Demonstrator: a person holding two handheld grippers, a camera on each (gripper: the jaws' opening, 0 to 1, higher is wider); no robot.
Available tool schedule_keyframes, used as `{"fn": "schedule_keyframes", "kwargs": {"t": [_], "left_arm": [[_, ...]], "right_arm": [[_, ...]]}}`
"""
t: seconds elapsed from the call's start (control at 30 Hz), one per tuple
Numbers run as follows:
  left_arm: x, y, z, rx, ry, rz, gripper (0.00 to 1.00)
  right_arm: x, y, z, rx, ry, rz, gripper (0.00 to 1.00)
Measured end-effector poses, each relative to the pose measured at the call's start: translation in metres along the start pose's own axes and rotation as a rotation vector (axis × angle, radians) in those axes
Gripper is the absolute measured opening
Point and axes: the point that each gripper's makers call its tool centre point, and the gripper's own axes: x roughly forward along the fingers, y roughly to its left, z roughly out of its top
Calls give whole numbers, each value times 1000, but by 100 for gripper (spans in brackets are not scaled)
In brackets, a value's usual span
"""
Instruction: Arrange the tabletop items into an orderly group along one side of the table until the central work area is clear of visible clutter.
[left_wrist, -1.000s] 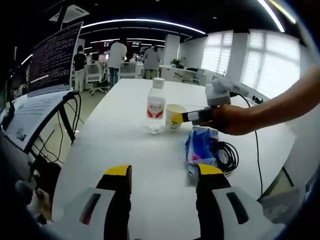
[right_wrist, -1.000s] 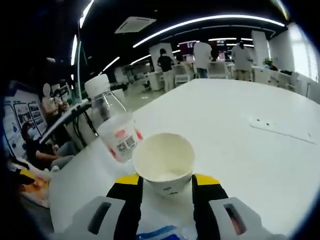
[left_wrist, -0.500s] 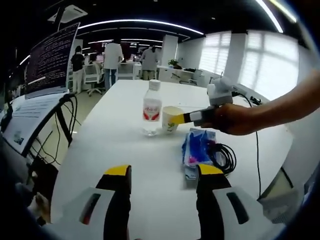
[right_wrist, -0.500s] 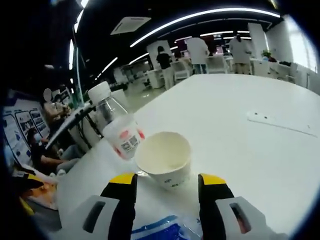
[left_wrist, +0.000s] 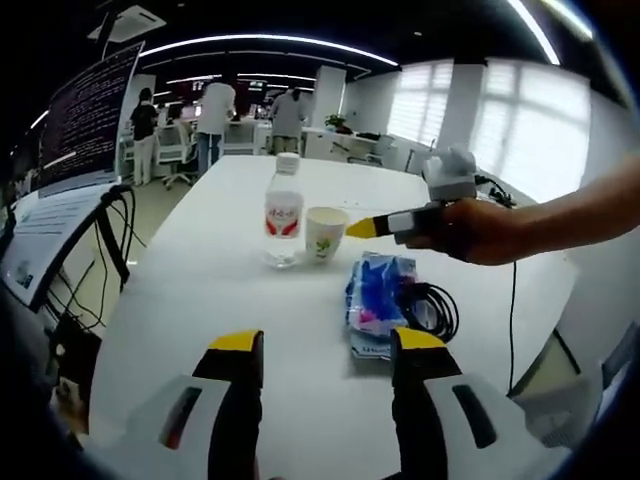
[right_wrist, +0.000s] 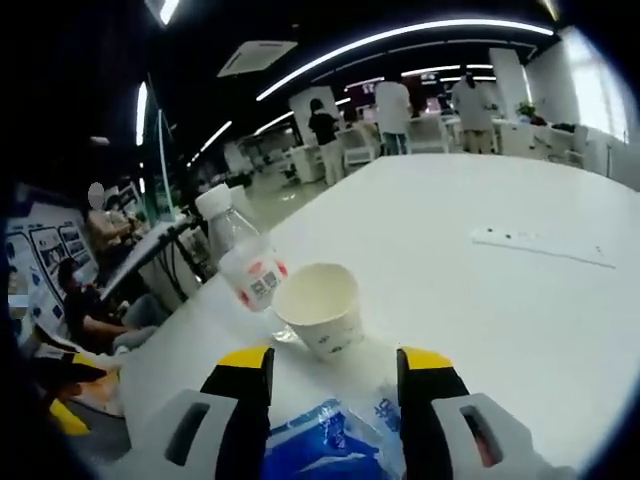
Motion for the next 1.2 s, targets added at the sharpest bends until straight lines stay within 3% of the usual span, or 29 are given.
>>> {"fn": "schedule_keyframes", "kwargs": {"t": [0.13,0.2,0.27,0.33,0.57,0.77,1.2], "left_arm": [[4,-3,-1,-7,8,-5,50],[5,-8,-2,-4,16,-11,49],[7,-11,-3,3,21,-15,50],[9,-14,-5,-2,28,-24,50],[16,-29,-6,-18,42,-52,49],[22,-43,-12,-4,61,-86,49],[37,-79,-17,63,104,-161,45]], "right_arm": [[-25,2,-5,5,-16,-19,50],[-34,-12,-5,11,-20,-25,50],[-42,-13,-14,11,-15,-37,49],[-53,-28,-20,12,-6,-48,49],[-96,-37,-43,55,-12,-97,48],[-109,-43,-50,77,-10,-98,49],[-131,-32,-88,148,10,-117,45]]}}
